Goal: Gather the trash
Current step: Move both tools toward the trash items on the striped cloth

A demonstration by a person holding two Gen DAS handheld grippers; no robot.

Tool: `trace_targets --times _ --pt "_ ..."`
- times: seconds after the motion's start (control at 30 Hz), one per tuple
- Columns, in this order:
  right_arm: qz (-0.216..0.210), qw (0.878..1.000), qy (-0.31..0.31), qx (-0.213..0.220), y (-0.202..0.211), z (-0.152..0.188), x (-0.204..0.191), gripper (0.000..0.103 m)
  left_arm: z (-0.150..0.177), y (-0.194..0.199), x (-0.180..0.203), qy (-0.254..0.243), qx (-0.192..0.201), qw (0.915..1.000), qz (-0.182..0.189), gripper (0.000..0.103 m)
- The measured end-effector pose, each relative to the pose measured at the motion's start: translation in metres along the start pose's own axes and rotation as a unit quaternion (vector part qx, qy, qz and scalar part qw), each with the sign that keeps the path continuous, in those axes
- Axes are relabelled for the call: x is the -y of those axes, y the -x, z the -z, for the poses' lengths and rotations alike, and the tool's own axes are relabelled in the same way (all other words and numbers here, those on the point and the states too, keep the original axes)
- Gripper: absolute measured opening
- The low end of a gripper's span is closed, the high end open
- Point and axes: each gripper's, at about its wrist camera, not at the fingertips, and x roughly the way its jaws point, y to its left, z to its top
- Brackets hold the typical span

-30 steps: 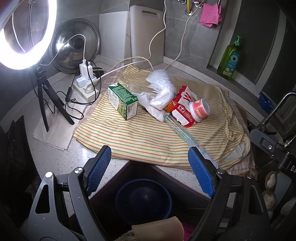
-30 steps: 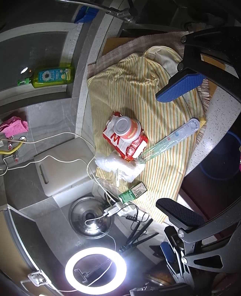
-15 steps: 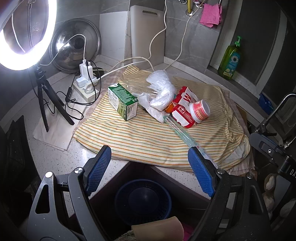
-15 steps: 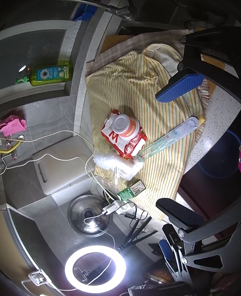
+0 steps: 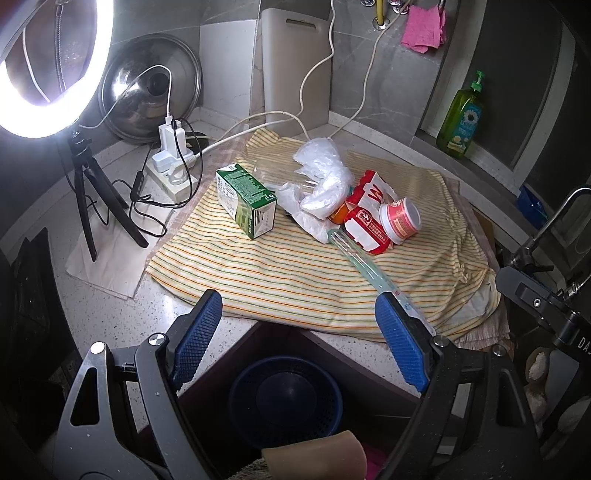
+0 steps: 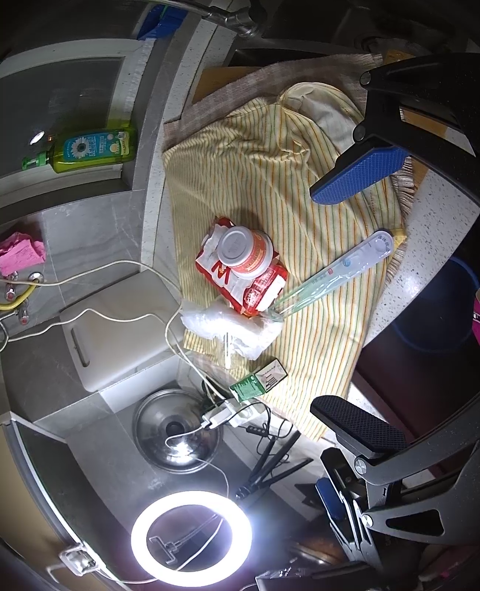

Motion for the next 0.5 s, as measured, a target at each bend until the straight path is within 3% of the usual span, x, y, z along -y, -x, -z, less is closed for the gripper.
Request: trace_targets --times 0.5 --pt "-0.007 1.0 -0.008 -0.011 -0.003 0.0008 0.0036 0.102 0.0033 -0.0026 -0.0027 0.004 -0.001 1.0 0.001 0.087"
